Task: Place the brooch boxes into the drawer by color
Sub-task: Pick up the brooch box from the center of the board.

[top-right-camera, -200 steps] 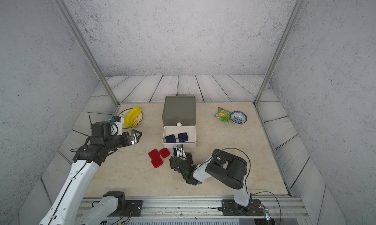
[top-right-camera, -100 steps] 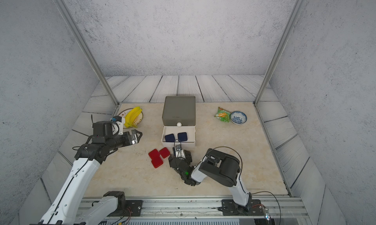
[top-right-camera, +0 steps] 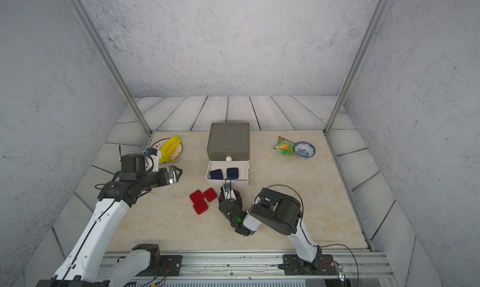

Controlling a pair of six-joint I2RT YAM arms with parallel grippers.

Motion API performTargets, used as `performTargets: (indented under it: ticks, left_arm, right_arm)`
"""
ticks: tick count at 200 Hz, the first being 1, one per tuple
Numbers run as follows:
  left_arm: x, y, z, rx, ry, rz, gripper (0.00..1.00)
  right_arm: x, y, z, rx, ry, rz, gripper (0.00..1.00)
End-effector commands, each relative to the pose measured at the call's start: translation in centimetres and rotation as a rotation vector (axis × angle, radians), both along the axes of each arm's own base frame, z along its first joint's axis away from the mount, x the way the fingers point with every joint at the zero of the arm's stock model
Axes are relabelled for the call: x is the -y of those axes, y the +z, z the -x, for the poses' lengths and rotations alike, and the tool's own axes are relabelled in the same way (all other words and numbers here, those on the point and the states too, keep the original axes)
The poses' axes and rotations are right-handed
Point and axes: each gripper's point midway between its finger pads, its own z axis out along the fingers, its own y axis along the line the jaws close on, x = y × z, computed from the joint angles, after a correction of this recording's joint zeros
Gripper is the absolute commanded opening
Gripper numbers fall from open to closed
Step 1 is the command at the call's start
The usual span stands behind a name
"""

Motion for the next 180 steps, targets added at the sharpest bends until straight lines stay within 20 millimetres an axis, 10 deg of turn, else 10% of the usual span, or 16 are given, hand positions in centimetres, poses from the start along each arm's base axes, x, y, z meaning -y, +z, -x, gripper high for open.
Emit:
performTargets:
  ticks: [1,117,180]
  left_arm:
    - [-0.3,1.0,-0.4,0.031,0.002,-0.016,0.99]
    - [-0.4,1.3,0.2,0.047,0.015,0.0,0.99]
    - [-0.1,2.2,0.7,0.074,0.019,0.034,0.99]
  right_arm:
    - [0.0,-1.3,-0.5,-0.023,0.017,0.015,0.55]
    - [0.8,-0.5,4.8,-0.163,0.203,0.001,0.4]
    - [3.3,6.9,8.8,-0.08,0.232,0.013,0.4]
